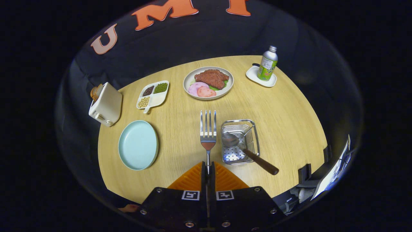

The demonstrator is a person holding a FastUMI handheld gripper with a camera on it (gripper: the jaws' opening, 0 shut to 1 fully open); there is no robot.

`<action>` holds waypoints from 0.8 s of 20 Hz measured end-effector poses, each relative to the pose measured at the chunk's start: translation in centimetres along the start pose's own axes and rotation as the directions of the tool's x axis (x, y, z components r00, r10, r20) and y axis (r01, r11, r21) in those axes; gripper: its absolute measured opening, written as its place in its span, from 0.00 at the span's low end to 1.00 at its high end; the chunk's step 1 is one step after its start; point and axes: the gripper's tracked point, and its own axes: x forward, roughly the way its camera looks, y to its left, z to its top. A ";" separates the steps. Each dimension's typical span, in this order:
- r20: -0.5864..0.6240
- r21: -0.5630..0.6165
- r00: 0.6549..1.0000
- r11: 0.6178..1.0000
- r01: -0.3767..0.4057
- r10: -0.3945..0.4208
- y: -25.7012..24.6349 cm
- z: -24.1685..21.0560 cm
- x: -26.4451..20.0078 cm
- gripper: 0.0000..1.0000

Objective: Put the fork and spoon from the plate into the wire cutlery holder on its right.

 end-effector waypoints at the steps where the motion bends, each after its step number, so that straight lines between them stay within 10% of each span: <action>1: -0.007 0.002 1.000 1.000 0.003 -0.003 -1.5 0.2 -0.1 0.04; 16: 0.008 0.027 1.000 0.999 -0.024 0.024 -4.1 1.0 0.2 0.10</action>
